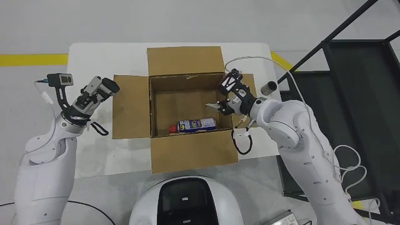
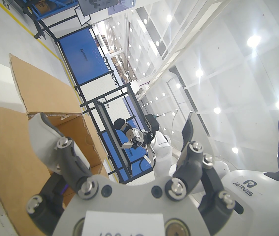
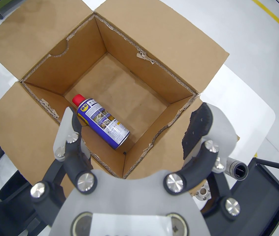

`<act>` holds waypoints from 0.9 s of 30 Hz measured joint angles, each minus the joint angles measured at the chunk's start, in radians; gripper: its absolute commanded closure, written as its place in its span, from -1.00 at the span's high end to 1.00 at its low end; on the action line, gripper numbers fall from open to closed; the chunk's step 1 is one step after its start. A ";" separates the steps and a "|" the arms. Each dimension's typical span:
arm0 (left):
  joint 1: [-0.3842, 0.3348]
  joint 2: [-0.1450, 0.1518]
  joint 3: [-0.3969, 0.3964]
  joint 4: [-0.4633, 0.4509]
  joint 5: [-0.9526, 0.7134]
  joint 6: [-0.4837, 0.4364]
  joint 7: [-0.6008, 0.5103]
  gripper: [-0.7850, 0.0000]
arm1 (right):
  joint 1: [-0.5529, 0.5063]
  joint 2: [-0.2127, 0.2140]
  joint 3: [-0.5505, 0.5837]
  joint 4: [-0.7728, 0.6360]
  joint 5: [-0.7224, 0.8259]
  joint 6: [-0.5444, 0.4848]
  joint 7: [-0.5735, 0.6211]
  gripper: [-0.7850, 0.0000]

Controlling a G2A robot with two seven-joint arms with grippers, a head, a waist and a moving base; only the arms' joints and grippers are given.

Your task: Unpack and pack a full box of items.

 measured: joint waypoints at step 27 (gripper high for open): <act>0.000 0.000 0.000 0.000 0.000 0.000 0.000 1.00 | 0.696 -0.056 -0.628 0.602 0.225 -0.306 0.286 1.00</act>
